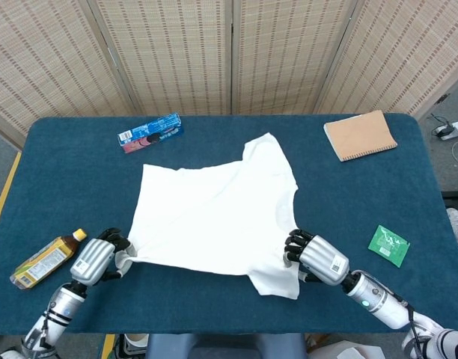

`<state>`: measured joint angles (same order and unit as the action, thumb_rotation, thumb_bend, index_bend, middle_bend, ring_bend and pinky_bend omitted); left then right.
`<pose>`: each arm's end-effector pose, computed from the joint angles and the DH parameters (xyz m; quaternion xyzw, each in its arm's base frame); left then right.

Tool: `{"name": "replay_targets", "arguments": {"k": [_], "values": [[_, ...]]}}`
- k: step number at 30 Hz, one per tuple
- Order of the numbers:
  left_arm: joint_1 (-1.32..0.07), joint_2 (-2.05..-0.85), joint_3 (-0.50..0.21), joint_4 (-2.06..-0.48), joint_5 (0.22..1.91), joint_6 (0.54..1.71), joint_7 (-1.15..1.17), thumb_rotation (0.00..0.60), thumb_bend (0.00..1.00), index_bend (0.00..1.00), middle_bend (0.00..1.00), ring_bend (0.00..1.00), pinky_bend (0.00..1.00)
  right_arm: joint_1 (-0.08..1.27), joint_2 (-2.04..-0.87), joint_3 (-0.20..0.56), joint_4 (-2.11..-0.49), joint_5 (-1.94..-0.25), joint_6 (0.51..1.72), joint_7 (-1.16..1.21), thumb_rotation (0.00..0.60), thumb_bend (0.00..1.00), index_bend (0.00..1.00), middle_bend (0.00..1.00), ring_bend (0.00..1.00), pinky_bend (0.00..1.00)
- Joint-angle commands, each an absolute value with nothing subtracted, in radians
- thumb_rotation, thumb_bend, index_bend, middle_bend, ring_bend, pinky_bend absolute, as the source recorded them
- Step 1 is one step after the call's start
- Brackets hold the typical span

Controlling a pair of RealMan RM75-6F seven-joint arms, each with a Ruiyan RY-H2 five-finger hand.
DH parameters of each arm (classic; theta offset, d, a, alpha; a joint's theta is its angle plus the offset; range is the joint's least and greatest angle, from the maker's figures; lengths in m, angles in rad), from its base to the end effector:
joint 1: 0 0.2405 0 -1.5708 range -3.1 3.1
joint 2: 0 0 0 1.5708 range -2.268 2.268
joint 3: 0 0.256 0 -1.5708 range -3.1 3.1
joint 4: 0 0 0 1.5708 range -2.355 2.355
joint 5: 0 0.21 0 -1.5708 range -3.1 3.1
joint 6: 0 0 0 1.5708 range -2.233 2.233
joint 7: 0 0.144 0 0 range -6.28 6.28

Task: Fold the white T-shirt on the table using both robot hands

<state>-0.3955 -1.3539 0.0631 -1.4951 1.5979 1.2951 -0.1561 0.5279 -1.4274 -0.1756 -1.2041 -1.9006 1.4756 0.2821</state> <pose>-0.2481 0.2364 0.0479 -0.6957 -0.4236 -0.4442 0.3732 -0.2333 -0.2450 0.0392 0.7943 -0.2628 0.4832 0.2578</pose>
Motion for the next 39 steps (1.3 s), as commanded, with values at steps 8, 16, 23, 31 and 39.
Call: {"name": "replay_targets", "arguments": {"k": [8,16,23,31,39], "values": [[-0.348,-1.177,0.121,-1.673,1.666,1.354,-0.2,0.6,0.52,0.75,0.52,0.39,0.16,0.519,-1.212,-0.207,-1.485,-1.943,1.502,0.264,0.6,0.52,0.84,0.53,0.32,0.25],[-0.326,-1.06,0.19,-1.779,1.744,1.351,-0.201,0.6,0.52,0.75,0.52,0.38,0.16,0.475,-1.117,-0.259,-1.623,-1.967,1.508,0.287,0.6,0.52,0.85,0.54,0.33,0.25],[-0.294,-1.003,0.233,-1.832,1.793,1.366,-0.205,0.6,0.52,0.75,0.52,0.38,0.16,0.438,-1.076,-0.286,-1.673,-2.008,1.528,0.301,0.6,0.51,0.86,0.55,0.33,0.25],[-0.264,-0.98,0.253,-1.855,1.823,1.38,-0.195,0.6,0.52,0.75,0.52,0.38,0.16,0.439,-1.072,-0.293,-1.694,-2.044,1.505,0.348,0.6,0.52,0.87,0.56,0.34,0.26],[-0.231,-0.949,0.285,-1.872,1.873,1.405,-0.206,0.6,0.52,0.76,0.52,0.38,0.16,0.438,-1.05,-0.292,-1.715,-2.069,1.501,0.371,0.6,0.56,0.9,0.58,0.38,0.34]]}}
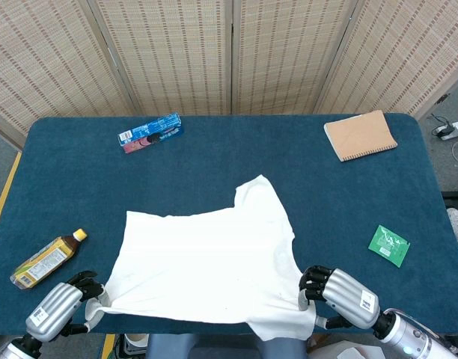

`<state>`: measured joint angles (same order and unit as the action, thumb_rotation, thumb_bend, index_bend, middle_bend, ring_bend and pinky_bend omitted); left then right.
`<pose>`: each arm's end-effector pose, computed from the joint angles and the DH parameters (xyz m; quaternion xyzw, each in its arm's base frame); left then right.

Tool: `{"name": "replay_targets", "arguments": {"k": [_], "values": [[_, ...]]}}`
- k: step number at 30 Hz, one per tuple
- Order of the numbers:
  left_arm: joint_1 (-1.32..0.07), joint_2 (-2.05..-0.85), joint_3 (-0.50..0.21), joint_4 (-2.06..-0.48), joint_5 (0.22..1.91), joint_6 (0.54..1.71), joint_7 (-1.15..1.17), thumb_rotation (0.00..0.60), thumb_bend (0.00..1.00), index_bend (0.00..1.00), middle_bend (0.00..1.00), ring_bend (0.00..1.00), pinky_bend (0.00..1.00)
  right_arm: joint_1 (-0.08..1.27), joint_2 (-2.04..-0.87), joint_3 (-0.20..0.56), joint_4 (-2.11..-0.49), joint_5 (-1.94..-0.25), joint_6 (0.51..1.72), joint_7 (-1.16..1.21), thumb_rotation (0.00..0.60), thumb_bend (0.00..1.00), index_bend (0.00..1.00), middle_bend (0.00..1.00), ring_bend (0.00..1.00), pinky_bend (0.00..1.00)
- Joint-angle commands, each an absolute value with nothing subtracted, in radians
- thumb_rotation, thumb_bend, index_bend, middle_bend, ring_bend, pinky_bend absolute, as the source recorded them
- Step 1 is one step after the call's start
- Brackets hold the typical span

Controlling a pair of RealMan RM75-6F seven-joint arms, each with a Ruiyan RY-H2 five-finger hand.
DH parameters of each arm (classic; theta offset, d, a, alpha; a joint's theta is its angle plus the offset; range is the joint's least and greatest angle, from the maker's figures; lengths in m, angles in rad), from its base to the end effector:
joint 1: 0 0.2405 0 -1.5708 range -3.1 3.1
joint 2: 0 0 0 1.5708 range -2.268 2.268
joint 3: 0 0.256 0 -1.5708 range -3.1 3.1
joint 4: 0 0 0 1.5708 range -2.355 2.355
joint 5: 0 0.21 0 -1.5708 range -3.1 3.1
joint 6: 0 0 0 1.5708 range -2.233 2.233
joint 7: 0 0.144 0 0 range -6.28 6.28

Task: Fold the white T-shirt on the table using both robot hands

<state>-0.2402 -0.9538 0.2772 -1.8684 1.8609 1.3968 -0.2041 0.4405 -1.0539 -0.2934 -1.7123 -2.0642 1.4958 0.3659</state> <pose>-0.2361 0.1325 0.1291 -0.7101 -0.4756 -0.4080 0.3210 -0.2038 -0.1631 0.1126 0.7647 -0.3834 0.4890 0.1709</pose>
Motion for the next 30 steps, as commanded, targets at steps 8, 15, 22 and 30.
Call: {"name": "replay_targets", "arguments": {"k": [8,15,22,30], "values": [[-0.216,-0.934,0.295,-1.886,1.91,1.417,-0.22,0.6,0.52,0.76,0.52,0.38,0.16,0.425,-1.032,-0.284,-1.718,-2.085,1.523,0.387,0.6,0.6,0.92,0.6,0.41,0.38],[-0.225,-0.933,0.28,-1.89,1.89,1.382,-0.211,0.6,0.52,0.76,0.52,0.38,0.16,0.412,-1.044,-0.277,-1.706,-2.056,1.509,0.413,0.6,0.62,0.92,0.6,0.42,0.4],[-0.26,-0.976,0.223,-1.863,1.777,1.288,-0.198,0.6,0.52,0.76,0.52,0.38,0.16,0.4,-1.104,-0.24,-1.669,-1.967,1.454,0.409,0.6,0.61,0.92,0.6,0.42,0.4],[-0.329,-1.068,0.128,-1.791,1.651,1.161,-0.104,0.6,0.52,0.76,0.52,0.38,0.14,0.4,-1.176,-0.195,-1.624,-1.881,1.385,0.389,0.6,0.61,0.92,0.6,0.41,0.4]]}}
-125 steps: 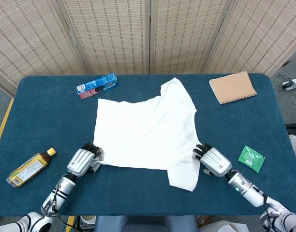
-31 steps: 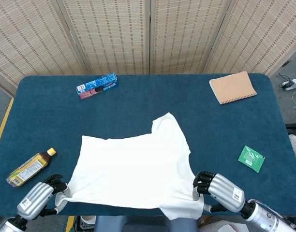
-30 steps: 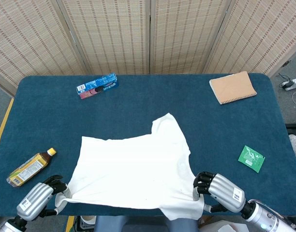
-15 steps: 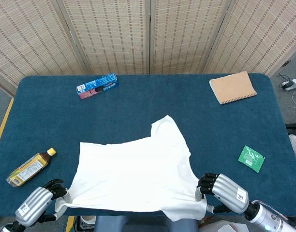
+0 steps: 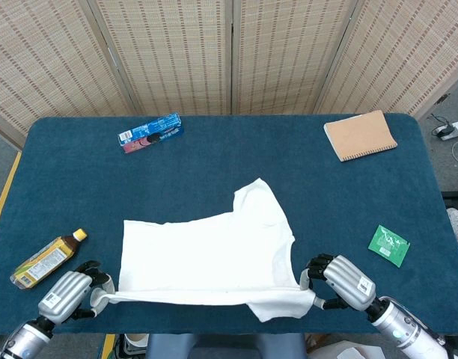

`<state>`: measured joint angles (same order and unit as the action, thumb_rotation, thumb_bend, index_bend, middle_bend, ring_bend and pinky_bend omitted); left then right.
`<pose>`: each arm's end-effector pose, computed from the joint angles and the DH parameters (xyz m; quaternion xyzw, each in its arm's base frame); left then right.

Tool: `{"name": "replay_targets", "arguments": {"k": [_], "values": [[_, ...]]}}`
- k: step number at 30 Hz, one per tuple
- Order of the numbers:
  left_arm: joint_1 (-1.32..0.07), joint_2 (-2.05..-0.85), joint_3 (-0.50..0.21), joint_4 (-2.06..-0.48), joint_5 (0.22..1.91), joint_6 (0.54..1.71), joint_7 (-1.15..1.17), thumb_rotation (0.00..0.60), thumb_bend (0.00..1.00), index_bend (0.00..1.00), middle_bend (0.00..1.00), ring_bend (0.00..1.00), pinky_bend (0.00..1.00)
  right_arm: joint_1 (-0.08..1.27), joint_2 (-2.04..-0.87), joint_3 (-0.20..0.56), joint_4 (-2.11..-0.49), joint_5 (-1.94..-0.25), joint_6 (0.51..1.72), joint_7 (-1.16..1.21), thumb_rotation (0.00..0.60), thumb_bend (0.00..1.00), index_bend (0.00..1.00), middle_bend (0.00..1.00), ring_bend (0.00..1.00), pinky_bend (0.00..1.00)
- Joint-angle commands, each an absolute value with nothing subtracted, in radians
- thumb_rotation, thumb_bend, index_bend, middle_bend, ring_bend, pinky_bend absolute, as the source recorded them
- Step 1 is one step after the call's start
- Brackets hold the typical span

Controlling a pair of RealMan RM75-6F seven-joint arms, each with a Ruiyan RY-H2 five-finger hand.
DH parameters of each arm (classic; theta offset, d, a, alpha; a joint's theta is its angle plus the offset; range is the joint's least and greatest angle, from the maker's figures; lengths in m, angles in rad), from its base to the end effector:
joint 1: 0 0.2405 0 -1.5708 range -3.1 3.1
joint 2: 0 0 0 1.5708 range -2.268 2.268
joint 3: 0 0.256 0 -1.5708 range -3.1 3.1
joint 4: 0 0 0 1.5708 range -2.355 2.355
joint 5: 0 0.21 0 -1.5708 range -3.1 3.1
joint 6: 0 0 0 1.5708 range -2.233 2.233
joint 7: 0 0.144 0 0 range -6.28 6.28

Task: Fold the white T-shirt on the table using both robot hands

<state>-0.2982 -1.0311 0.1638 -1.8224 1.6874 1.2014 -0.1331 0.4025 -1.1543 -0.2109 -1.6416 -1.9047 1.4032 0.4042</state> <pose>-0.2491 0.1716 0.1006 -0.7215 -0.4806 -0.3577 0.3473 -0.2241 -0.1856 0.0871 0.7262 -0.4399 0.4795 0.2217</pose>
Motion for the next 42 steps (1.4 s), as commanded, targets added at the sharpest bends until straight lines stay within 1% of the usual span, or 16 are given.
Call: {"name": "replay_targets", "arguments": {"k": [1,8,14,18,29,34,42], "values": [[-0.338,-1.081,0.117,-1.779,1.641,1.15,-0.096,0.6,0.52,0.76,0.52,0.38,0.14,0.397,-1.185,-0.189,-1.617,-1.872,1.381,0.378,0.6,0.61,0.92,0.6,0.41,0.4],[-0.412,-1.175,0.047,-1.68,1.565,1.052,-0.025,0.6,0.52,0.76,0.51,0.37,0.13,0.383,-1.264,-0.152,-1.552,-1.805,1.343,0.323,0.6,0.61,0.92,0.6,0.4,0.4],[-0.471,-1.224,0.007,-1.605,1.526,0.987,0.018,0.6,0.52,0.76,0.51,0.37,0.13,0.373,-1.318,-0.112,-1.522,-1.748,1.324,0.249,0.6,0.61,0.92,0.59,0.39,0.4],[-0.511,-1.243,-0.008,-1.564,1.518,0.947,0.06,0.6,0.52,0.76,0.51,0.37,0.11,0.366,-1.344,-0.088,-1.513,-1.71,1.315,0.205,0.6,0.61,0.92,0.59,0.38,0.4],[-0.588,-1.315,-0.047,-1.463,1.43,0.854,0.096,0.6,0.52,0.76,0.5,0.37,0.11,0.385,-1.384,-0.033,-1.524,-1.624,1.249,0.14,0.6,0.61,0.92,0.58,0.38,0.39],[-0.61,-1.34,-0.058,-1.421,1.404,0.835,0.1,0.6,0.52,0.76,0.5,0.37,0.11,0.401,-1.403,-0.012,-1.513,-1.593,1.212,0.135,0.6,0.61,0.92,0.58,0.38,0.39],[-0.637,-1.359,-0.071,-1.378,1.353,0.81,0.122,0.6,0.52,0.76,0.5,0.37,0.11,0.428,-1.436,0.016,-1.464,-1.588,1.197,0.069,0.6,0.6,0.92,0.57,0.37,0.39]]}}
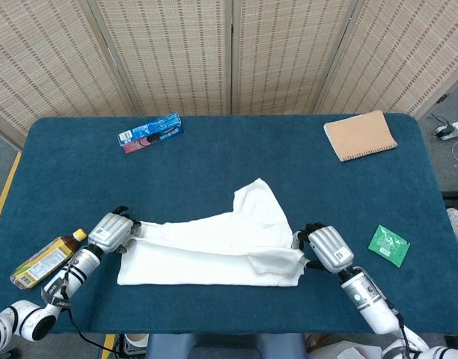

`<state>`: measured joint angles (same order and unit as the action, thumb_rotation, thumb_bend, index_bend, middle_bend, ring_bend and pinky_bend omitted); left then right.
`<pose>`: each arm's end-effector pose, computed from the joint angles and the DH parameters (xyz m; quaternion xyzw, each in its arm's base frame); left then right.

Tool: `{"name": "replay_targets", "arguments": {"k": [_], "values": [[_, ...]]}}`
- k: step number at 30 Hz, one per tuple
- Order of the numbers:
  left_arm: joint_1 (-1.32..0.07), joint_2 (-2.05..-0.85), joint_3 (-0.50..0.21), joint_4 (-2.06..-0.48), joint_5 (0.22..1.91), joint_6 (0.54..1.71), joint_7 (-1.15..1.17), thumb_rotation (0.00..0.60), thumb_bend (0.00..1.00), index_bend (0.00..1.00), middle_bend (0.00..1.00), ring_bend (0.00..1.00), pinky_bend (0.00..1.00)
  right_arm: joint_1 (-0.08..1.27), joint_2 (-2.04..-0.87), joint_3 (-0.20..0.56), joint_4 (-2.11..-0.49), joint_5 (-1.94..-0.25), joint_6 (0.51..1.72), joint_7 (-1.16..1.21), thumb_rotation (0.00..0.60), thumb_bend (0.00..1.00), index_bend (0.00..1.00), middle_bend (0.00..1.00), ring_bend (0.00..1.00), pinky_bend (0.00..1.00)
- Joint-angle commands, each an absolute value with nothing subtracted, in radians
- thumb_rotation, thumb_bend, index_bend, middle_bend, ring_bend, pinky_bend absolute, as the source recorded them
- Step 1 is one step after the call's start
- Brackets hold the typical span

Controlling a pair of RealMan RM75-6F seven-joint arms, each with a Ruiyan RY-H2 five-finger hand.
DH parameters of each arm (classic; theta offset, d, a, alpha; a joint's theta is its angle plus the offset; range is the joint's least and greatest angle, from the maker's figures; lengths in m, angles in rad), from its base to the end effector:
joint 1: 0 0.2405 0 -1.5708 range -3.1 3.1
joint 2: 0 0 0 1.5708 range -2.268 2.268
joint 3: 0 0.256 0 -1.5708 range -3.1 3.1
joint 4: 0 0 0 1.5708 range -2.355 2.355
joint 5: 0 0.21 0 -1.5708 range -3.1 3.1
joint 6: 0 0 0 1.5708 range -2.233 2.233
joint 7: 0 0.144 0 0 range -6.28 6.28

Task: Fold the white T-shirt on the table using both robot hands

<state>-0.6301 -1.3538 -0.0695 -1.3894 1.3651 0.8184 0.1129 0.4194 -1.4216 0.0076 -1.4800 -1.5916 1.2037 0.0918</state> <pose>-0.2405 0.3282 0.0274 -0.7926 -0.3644 -0.2696 0.4078 -0.2299 -0.2518 0.0247 0.7086 -0.4136 0.4399 0.3652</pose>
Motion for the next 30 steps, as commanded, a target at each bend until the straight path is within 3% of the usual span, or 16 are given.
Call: {"name": "replay_targets", "arguments": {"k": [1,30], "values": [[-0.639,-1.36,-0.071,-1.375,1.348,0.806,0.126,0.6,0.52,0.76,0.5,0.37,0.1,0.429,-1.44,0.018,-1.464,-1.584,1.195,0.069,0.6,0.6,0.92,0.57,0.37,0.39],[-0.663,-1.358,-0.062,-1.361,1.27,0.793,0.151,0.6,0.52,0.75,0.49,0.37,0.1,0.489,-1.54,0.064,-1.348,-1.599,1.217,0.138,0.6,0.59,0.92,0.57,0.37,0.39]]}}
